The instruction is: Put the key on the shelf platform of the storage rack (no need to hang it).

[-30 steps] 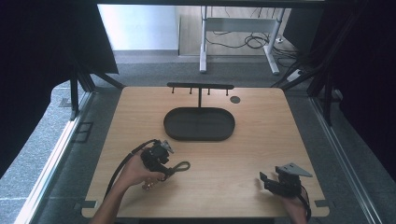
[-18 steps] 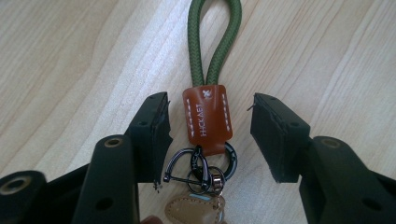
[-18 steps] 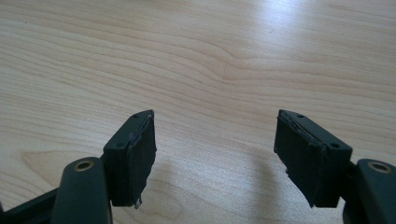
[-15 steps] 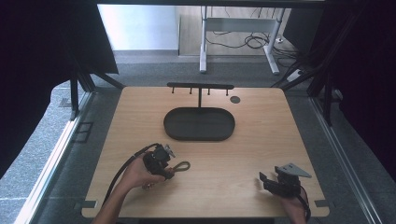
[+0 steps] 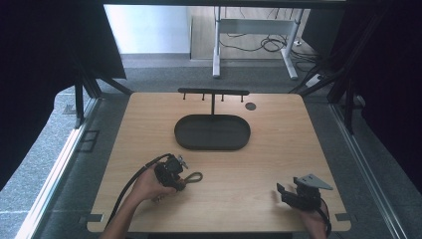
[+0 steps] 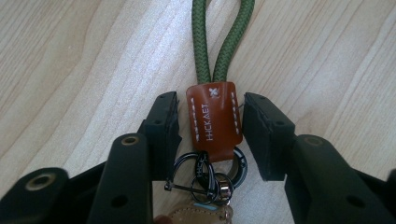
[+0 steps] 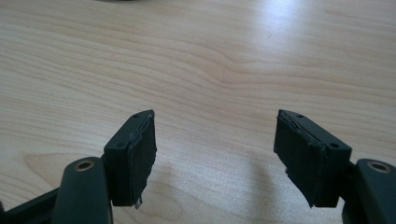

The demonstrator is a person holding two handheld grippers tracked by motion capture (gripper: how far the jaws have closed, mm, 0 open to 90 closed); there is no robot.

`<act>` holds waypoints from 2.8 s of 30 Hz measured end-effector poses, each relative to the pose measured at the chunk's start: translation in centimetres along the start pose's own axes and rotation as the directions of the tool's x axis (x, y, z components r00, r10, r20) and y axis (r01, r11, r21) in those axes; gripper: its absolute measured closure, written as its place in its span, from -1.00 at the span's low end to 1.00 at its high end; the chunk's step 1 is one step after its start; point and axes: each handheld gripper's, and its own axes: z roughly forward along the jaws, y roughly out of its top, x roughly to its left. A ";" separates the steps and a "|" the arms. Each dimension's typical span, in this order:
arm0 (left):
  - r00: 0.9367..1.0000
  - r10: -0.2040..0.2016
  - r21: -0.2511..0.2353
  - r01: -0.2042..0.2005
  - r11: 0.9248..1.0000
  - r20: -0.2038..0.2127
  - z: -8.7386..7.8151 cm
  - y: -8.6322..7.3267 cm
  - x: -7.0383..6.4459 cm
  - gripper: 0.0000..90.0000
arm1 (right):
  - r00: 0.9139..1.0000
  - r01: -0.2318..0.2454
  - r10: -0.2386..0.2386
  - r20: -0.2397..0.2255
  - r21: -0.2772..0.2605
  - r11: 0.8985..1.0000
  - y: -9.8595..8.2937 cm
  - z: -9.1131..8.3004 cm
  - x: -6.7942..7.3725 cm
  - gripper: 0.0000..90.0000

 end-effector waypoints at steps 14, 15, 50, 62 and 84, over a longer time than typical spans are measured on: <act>1.000 -0.016 -0.032 0.016 0.999 -0.002 -0.3 -0.2 0.1 0.48 | 1.000 -0.003 0.003 0.005 0.002 1.000 -0.1 0.0 -0.1 -0.33; 1.000 -0.016 -0.032 0.016 0.999 -0.002 -0.3 -0.2 0.1 0.48 | 1.000 -0.003 0.003 0.005 0.002 1.000 -0.1 0.0 -0.1 -0.33; 1.000 0.007 -0.236 0.000 0.972 0.030 -7.7 0.1 -0.2 0.48 | 1.000 0.012 -0.012 -0.006 0.015 1.000 -0.1 0.1 0.3 -0.32; 1.000 0.019 -0.251 -0.014 0.968 0.016 -8.9 0.8 -0.3 0.48 | 1.000 0.009 -0.009 -0.005 0.017 1.000 -0.2 0.2 0.3 -0.32; 0.999 0.038 -0.261 -0.037 0.965 -0.001 -10.3 2.6 -0.2 0.48 | 1.000 0.014 -0.014 -0.004 0.019 1.000 -0.3 0.3 0.2 -0.32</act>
